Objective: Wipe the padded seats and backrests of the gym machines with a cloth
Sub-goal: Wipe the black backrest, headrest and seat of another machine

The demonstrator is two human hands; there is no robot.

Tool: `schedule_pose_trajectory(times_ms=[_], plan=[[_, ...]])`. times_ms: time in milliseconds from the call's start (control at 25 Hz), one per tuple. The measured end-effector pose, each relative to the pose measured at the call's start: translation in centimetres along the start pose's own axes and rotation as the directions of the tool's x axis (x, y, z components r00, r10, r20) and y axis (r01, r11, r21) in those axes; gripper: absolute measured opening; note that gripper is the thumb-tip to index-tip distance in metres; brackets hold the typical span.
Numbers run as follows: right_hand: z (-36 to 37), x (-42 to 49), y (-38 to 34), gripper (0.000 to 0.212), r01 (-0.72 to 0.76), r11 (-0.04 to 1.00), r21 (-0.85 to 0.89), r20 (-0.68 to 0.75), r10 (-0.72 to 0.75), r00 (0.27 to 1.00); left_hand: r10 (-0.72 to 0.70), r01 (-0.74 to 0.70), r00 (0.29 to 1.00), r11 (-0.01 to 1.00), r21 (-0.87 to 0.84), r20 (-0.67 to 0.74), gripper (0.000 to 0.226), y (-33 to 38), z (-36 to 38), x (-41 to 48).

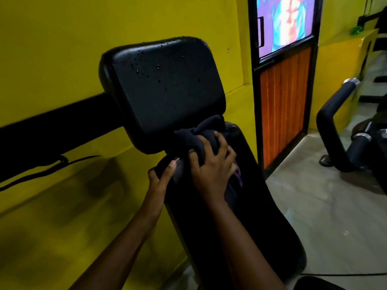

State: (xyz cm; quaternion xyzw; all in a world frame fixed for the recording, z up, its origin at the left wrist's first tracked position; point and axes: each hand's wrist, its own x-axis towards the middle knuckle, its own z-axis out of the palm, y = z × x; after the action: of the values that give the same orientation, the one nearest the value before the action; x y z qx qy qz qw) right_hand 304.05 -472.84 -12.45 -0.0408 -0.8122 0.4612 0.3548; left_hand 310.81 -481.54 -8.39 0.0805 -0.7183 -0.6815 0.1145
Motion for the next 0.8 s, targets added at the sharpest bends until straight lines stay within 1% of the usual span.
schedule_pose_trajectory(times_ms=[80, 120, 200, 240, 280, 360, 400, 440, 480, 520, 600, 640, 680, 720, 800], plan=[[-0.4, 3.3, 1.2, 0.049, -0.105, 0.994, 0.008, -0.018, 0.105, 0.994, 0.001, -0.001, 1.0, 1.0, 0.029, 0.005, 0.051, -0.3, -0.2, 0.4], [-0.5, 4.3, 1.6, 0.046, -0.173, 0.984, 0.031, -0.028, 0.174, 0.984, 0.011, -0.011, 1.0, 0.999, 0.04, 0.009, 0.051, -0.4, -0.3, 0.5], [-0.2, 4.8, 2.6, 0.045, -0.339, 0.937, 0.081, -0.067, 0.345, 0.936, 0.03, -0.03, 1.0, 0.998, 0.064, -0.004, 0.049, -0.6, -0.2, 0.6], [-0.1, 4.5, 3.4, 0.047, -0.437, 0.893, 0.108, -0.075, 0.446, 0.892, 0.036, -0.035, 0.999, 0.996, 0.083, -0.019, 0.049, -0.6, -0.1, 0.5], [-0.2, 4.0, 4.3, 0.049, -0.54, 0.83, 0.14, -0.068, 0.553, 0.831, 0.05, -0.048, 0.998, 0.994, 0.1, -0.025, 0.049, -0.6, 0.1, 0.4], [-0.3, 2.4, 5.5, 0.053, -0.722, 0.662, 0.203, -0.024, 0.74, 0.672, 0.071, -0.065, 0.997, 0.986, 0.154, -0.031, 0.042, -0.4, 0.4, 0.2], [-0.4, 1.4, 5.2, 0.054, -0.78, 0.587, 0.218, 0.002, 0.799, 0.602, 0.068, -0.062, 0.997, 0.98, 0.188, -0.027, 0.042, -0.2, 0.5, 0.0], [-0.5, 0.4, 4.2, 0.054, -0.805, 0.549, 0.225, 0.028, 0.822, 0.568, 0.069, -0.062, 0.997, 0.973, 0.223, -0.022, 0.046, 0.0, 0.5, -0.1], [-0.5, -0.8, 2.5, 0.054, -0.795, 0.563, 0.225, 0.05, 0.808, 0.587, 0.073, -0.065, 0.997, 0.965, 0.254, -0.023, 0.053, 0.2, 0.6, -0.4], [-0.4, -2.1, 0.5, 0.056, -0.751, 0.627, 0.206, 0.067, 0.757, 0.651, 0.076, -0.066, 0.997, 0.957, 0.282, -0.024, 0.059, 0.4, 0.6, -0.7], [-0.1, -5.0, -2.0, 0.061, -0.559, 0.818, 0.131, 0.066, 0.556, 0.829, 0.085, -0.072, 0.996, 0.94, 0.334, -0.026, 0.069, 0.4, 0.3, -1.3], [0.0, -6.0, -2.0, 0.063, -0.477, 0.871, 0.117, 0.073, 0.471, 0.879, 0.083, -0.065, 0.996, 0.925, 0.373, -0.033, 0.072, 0.4, 0.0, -1.7], [0.0, -6.6, -1.1, 0.062, -0.454, 0.883, 0.114, 0.076, 0.448, 0.891, 0.087, -0.062, 0.995, 0.901, 0.429, -0.04, 0.073, 0.2, -0.4, -2.3], [-0.1, -7.0, 0.3, 0.059, -0.486, 0.867, 0.109, 0.071, 0.481, 0.874, 0.113, -0.077, 0.993, 0.865, 0.496, -0.043, 0.075, 0.0, -0.9, -3.0], [-0.4, -8.2, 3.7, 0.055, -0.614, 0.785, 0.081, 0.061, 0.611, 0.789, 0.198, -0.133, 0.98, 0.759, 0.638, -0.032, 0.075, -0.4, -1.8, -5.3]])
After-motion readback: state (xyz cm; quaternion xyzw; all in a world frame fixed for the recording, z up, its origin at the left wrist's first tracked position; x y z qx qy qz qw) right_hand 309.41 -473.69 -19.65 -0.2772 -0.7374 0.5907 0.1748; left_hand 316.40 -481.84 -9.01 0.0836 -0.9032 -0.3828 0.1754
